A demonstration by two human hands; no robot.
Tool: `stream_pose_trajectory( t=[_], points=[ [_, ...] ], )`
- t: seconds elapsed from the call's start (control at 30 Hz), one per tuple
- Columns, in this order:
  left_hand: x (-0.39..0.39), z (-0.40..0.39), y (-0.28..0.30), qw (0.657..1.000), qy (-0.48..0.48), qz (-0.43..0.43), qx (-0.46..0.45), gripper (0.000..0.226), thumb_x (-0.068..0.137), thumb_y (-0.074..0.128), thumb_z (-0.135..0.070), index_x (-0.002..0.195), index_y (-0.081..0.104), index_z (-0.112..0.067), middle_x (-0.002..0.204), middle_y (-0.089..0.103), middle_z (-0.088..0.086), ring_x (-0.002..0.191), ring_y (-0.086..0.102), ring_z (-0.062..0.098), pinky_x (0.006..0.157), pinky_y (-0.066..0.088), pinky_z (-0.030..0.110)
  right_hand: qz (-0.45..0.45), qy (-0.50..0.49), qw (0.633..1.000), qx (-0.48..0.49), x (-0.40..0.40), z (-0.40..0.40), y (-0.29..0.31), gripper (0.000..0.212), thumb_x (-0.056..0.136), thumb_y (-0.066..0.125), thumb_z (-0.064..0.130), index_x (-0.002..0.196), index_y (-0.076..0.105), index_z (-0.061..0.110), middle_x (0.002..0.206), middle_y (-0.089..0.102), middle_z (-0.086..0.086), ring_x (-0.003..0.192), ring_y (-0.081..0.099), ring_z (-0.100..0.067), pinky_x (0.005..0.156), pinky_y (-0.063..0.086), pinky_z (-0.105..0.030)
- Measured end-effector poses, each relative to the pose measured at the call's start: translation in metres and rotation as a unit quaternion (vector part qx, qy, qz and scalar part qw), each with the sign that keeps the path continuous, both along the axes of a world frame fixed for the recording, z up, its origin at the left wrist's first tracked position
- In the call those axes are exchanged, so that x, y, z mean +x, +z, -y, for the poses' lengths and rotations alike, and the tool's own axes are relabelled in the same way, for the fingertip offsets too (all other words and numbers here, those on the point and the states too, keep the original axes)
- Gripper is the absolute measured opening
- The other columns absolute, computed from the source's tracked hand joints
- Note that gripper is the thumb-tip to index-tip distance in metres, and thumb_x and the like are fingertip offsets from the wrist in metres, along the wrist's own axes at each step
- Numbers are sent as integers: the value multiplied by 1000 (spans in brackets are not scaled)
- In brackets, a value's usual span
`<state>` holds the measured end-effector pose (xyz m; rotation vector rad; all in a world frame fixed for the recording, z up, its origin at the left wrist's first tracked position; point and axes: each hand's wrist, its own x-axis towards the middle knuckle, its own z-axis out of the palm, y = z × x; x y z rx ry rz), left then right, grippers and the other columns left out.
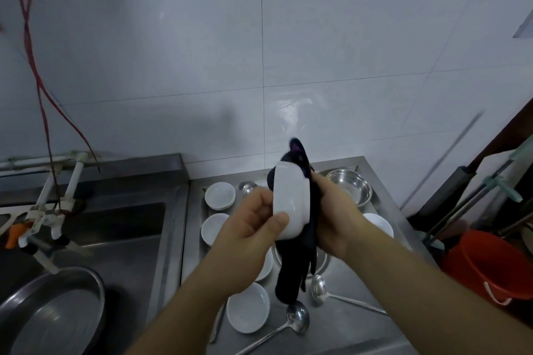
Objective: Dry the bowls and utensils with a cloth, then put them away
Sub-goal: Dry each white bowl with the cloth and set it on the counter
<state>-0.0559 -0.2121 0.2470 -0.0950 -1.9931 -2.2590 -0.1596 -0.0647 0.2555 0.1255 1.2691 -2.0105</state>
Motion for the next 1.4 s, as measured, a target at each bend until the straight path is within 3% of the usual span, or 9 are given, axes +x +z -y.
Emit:
stream_pose_trajectory(
  t=[0.1, 0.27, 0.37, 0.5, 0.63, 0.73, 0.87, 1.23, 1.4],
  points=[
    [-5, 0, 7, 1000, 4, -18, -17, 18, 96, 65, -32, 111, 66, -21, 107, 75, 13, 102, 72, 25, 90, 60, 34, 52, -17, 997, -45, 8, 6, -7, 57, 97, 62, 53, 122, 76, 3, 123, 71, -21, 111, 71, -34, 103, 56, -48],
    [-3, -5, 3, 999, -15, -11, -51, 23, 98, 64, -15, 121, 66, -17, 116, 77, 8, 112, 74, 27, 96, 62, 45, 53, -46, 997, -40, 5, 3, 0, 44, 83, 67, 49, 90, 86, 9, 93, 80, -12, 80, 79, -28, 69, 64, -37],
    [-6, -5, 12, 1000, -11, 10, 12, 40, 94, 66, -13, 123, 71, -39, 121, 78, 1, 116, 74, 21, 92, 61, 30, 52, -76, 996, -5, 0, 1, 5, 38, 91, 68, 48, 99, 83, 14, 95, 79, -12, 75, 76, -30, 66, 63, -37],
    [-15, -2, 24, 993, 11, 71, 99, 21, 96, 63, -34, 109, 79, -40, 118, 79, 2, 111, 76, 27, 83, 65, 36, 25, -72, 996, 37, 1, 2, 8, 42, 97, 64, 49, 108, 82, 13, 96, 78, -10, 73, 73, -28, 64, 59, -36],
    [-14, -1, 21, 998, 13, 49, -27, 25, 98, 58, -30, 120, 68, -22, 115, 78, 1, 110, 76, 22, 88, 65, 37, 56, -86, 994, 49, 6, 3, 10, 49, 105, 55, 48, 127, 75, 9, 110, 77, -17, 90, 71, -34, 77, 58, -44],
    [-10, -5, 15, 979, 34, 10, -201, 15, 100, 56, -33, 114, 62, -32, 101, 75, -10, 93, 72, 9, 80, 60, 26, 71, -93, 992, 56, 11, 5, 11, 45, 108, 51, 36, 127, 73, 2, 120, 76, -23, 108, 75, -40, 94, 61, -50],
    [-11, -11, 12, 918, 54, -27, -392, 18, 107, 54, -31, 95, 42, -37, 77, 61, -10, 70, 58, 3, 59, 44, 16, 63, -108, 992, 28, 18, 5, 15, 33, 102, 55, 18, 99, 82, -2, 100, 80, -24, 85, 80, -36, 65, 67, -43],
    [-16, -16, 13, 885, 15, -64, -461, 21, 109, 50, -32, 96, 34, -37, 82, 58, -11, 82, 59, 5, 64, 48, 19, -158, -229, 954, 115, 21, -6, 13, 21, 100, 56, 27, 83, 60, 15, 74, 64, -8, 73, 67, -25, 70, 60, -43],
    [-20, -15, 10, 857, -14, -79, -508, 31, 110, 47, -33, 94, 24, -46, 73, 46, -20, 64, 54, -4, 54, 39, 12, -203, -157, 956, 144, 19, -14, 10, 43, 69, 80, 68, 91, 71, 32, 88, 79, 6, 80, 79, -12, 66, 65, -33]
  ],
)
